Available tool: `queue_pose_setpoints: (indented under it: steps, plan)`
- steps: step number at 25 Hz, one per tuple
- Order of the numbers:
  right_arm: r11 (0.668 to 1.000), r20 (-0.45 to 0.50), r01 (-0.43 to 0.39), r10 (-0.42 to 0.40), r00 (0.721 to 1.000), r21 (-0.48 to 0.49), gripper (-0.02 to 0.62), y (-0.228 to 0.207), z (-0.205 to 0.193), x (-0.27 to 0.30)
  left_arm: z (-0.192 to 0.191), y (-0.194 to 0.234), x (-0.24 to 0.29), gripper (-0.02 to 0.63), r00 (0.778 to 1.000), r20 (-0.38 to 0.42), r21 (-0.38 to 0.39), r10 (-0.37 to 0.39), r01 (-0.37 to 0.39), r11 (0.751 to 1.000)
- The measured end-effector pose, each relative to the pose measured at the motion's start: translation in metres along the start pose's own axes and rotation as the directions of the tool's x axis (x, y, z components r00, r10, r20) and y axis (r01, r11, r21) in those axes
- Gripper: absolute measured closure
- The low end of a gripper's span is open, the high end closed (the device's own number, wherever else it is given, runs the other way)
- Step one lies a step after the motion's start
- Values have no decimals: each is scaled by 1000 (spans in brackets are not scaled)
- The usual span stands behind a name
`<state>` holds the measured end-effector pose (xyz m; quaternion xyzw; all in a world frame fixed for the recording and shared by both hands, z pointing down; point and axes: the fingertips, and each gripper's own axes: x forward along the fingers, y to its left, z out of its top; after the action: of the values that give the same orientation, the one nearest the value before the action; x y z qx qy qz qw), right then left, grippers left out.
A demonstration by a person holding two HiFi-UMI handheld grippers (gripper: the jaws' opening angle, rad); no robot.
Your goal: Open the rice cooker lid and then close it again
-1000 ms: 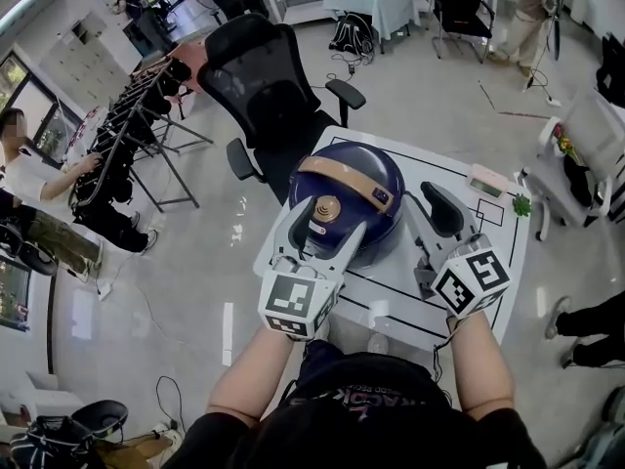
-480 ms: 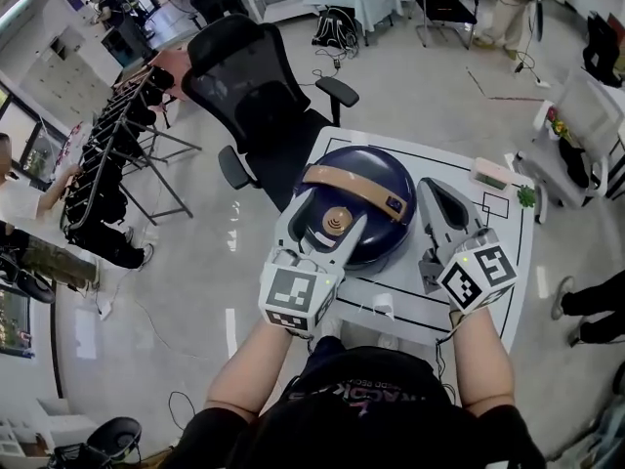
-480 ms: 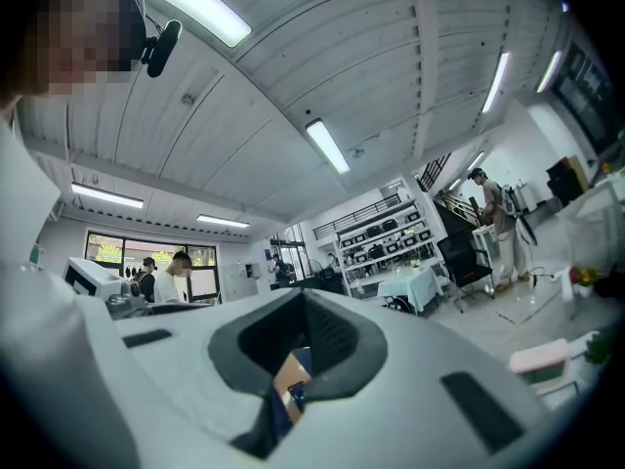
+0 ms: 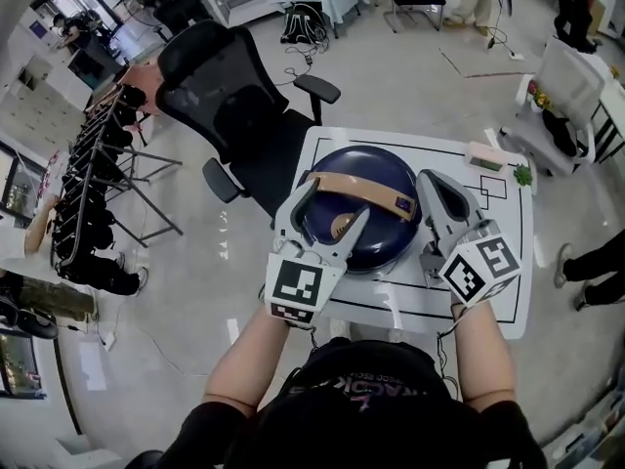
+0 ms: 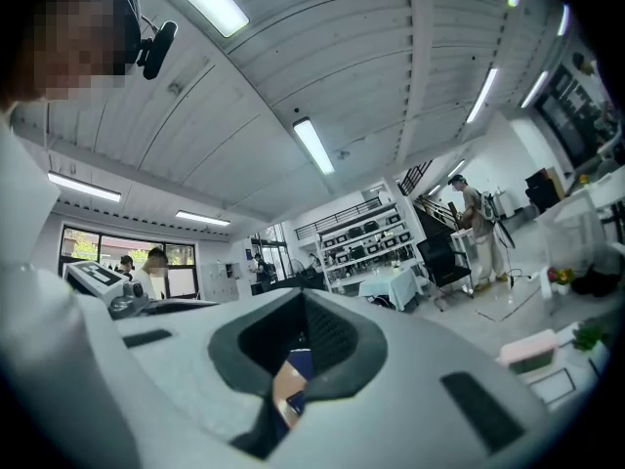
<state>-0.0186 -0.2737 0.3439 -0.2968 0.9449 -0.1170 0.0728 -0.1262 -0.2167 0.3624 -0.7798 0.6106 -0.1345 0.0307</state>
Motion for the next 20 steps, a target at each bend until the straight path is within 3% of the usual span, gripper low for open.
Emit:
queue_pose_setpoints:
  steps: [4,8,12,16,20]
  plan:
    - [999,-7,46,-46,999,1,594,-2,-6,3,-8,-3,10,279,997,-38,96,-65,68,993]
    - [996,-31,90,-90,995,9,594,-4,-16,7,-23,-10,20,278,987,-93,197,-132,148,969]
    - [992,-90,128,-125,988,24,594,-9,-34,10,-36,-16,31,279,973,-152,314,-176,216,925]
    - [986,-121,160,-154,981,38,594,-11,-48,10,-42,-18,40,279,972,-165,437,-167,224,871]
    - [981,-138,187,-179,974,47,594,-13,-57,9,-44,-25,47,279,966,-175,502,-191,254,827]
